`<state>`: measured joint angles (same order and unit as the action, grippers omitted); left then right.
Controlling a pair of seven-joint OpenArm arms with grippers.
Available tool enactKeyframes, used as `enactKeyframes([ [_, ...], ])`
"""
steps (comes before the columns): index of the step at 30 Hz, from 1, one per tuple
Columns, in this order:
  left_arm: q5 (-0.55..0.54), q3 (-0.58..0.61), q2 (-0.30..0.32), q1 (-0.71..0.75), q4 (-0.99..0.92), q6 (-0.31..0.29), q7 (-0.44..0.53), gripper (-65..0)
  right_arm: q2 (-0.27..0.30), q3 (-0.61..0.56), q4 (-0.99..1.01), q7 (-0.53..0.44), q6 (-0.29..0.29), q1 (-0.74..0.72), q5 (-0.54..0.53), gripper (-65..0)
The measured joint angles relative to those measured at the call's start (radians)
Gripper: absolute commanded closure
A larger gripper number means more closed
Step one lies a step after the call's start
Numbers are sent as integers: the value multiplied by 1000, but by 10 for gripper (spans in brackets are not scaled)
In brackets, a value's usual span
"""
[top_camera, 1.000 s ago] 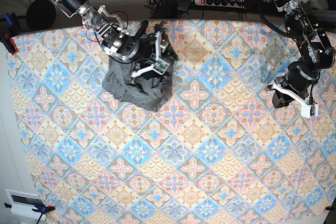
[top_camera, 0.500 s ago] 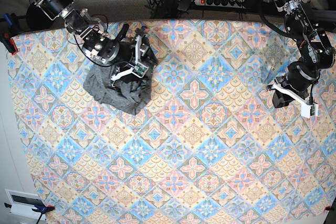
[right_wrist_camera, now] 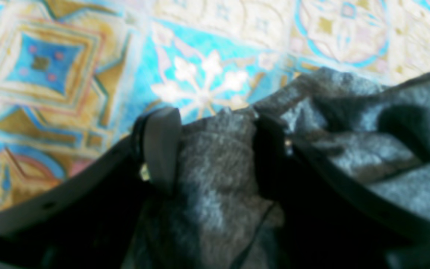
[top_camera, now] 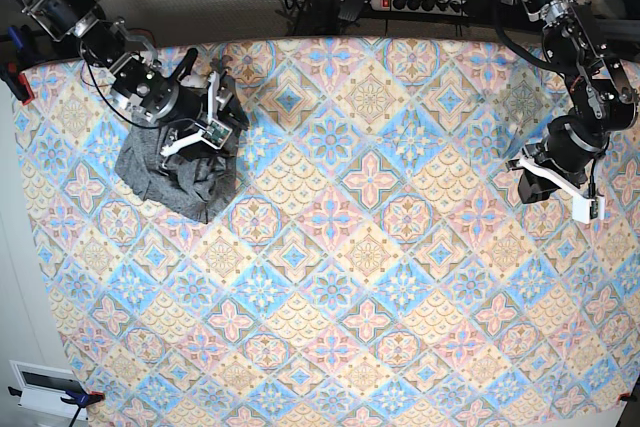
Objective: Layout the t-shirt on the table in an organized manner, then fold the t-shirt properly
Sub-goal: 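Carry the shirt bundle with the right gripper to the table corner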
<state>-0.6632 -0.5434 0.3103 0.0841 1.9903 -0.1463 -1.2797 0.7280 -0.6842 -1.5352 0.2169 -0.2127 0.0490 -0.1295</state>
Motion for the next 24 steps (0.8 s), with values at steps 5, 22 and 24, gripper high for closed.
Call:
enactKeyframes([
  [5,0,0,0,2,0,0,0,-92,46,5,0,-58,21,37,18,-314],
  [22,-3,2,-5,5,0,0,2,-92,84,68,126,-321,-27,83,17,-313],
  [24,-6,2,-5,11,0,0,0,-92,86,114,126,-288,-44,90,14,-314],
])
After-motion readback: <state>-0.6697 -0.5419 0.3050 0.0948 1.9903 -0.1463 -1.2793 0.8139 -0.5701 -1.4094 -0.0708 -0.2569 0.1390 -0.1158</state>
